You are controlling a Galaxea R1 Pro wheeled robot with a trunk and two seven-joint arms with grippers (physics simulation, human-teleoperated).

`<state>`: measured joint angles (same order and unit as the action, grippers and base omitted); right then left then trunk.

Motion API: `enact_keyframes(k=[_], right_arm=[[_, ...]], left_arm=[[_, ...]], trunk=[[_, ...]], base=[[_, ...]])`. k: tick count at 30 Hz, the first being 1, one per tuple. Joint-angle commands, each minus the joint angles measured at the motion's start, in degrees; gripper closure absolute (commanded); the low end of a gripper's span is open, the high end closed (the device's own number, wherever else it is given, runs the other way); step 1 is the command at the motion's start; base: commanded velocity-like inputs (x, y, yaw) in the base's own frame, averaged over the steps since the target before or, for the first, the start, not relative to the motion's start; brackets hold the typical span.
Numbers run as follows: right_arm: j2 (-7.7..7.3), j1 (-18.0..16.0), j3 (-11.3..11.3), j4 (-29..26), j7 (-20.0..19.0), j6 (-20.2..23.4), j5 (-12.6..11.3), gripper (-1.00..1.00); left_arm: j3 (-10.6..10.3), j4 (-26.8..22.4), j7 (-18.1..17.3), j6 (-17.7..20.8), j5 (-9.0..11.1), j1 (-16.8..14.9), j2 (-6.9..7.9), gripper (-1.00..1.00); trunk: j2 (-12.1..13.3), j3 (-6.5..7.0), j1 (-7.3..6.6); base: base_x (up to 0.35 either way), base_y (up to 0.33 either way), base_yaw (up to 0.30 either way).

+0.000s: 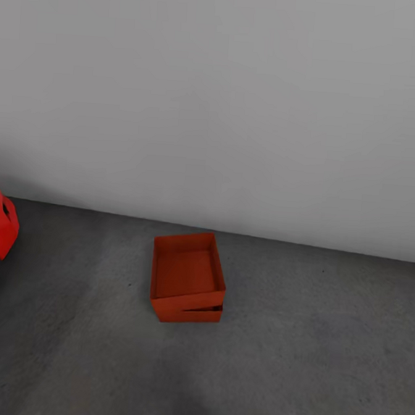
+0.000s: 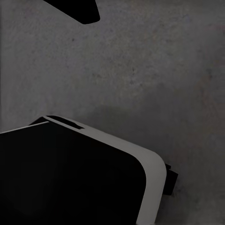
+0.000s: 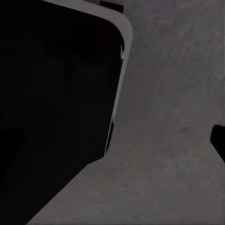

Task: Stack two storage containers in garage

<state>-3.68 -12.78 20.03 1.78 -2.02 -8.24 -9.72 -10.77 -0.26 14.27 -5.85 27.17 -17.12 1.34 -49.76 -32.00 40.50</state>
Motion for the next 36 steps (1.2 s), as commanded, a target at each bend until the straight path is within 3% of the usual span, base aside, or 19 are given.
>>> enact_keyframes(k=[1,36], right_arm=[[0.01,-0.05,0.44,0.18,-0.20,-0.38,-0.62,-1.00],[-0.30,1.70,0.27,0.18,0.16,-3.28,-0.91,-1.00]], left_arm=[[-0.48,0.00,0.14,-0.12,0.51,-0.02,0.01,-1.00],[-0.48,0.00,0.14,-0.13,0.44,-0.02,0.06,-1.00]], trunk=[[-0.03,0.05,0.01],[-0.03,3.26,0.01]], base=[[0.000,0.000,0.000],[0.000,0.000,0.000]])
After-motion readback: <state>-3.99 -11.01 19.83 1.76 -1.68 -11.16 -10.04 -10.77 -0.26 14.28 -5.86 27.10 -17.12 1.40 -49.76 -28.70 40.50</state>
